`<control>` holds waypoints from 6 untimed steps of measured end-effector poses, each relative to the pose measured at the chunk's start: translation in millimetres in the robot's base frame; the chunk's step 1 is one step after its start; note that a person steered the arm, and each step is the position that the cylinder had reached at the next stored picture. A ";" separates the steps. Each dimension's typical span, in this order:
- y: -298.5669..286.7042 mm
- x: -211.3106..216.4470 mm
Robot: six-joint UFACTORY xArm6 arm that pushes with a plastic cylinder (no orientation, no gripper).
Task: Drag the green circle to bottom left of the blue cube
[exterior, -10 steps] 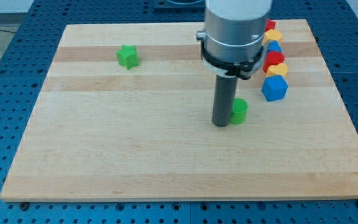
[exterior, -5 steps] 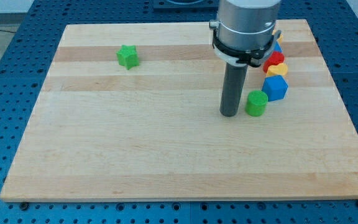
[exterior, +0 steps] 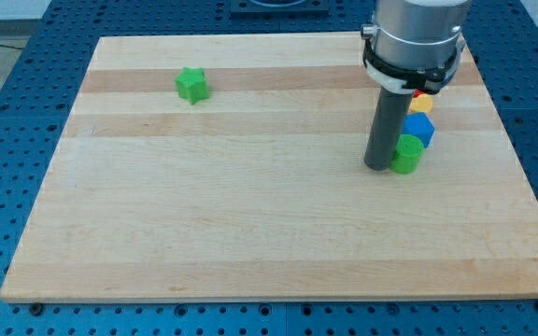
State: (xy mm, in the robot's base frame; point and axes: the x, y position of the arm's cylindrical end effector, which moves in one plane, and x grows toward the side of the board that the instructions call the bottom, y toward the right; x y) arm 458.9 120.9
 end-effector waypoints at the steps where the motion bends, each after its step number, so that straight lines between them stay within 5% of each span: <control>1: 0.3 0.0; 3: -85.7 -6.9; 6: -182.6 -185.9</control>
